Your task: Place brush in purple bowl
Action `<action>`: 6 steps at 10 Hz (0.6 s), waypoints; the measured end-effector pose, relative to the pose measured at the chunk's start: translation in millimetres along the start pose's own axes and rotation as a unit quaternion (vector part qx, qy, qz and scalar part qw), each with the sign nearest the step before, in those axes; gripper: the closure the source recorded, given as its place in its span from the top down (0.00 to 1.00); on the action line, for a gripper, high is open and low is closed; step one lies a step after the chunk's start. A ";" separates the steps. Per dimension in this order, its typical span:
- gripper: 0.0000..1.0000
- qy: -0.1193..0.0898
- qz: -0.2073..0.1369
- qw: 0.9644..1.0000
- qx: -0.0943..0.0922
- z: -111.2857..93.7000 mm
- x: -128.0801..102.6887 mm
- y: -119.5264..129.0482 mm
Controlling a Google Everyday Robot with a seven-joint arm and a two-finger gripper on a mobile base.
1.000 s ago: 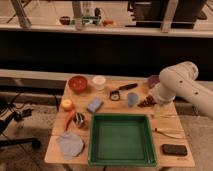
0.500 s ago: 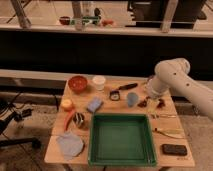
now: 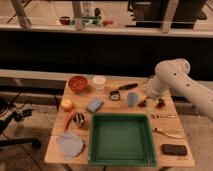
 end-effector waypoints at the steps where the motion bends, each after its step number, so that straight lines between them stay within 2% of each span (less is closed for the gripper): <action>1: 0.80 -0.008 -0.009 1.000 0.005 4.6 -11.7 -8.6; 4: 0.80 -0.036 -0.040 0.998 0.020 28.0 -57.8 -46.5; 6: 0.80 -0.047 -0.051 0.997 0.030 37.9 -66.5 -65.5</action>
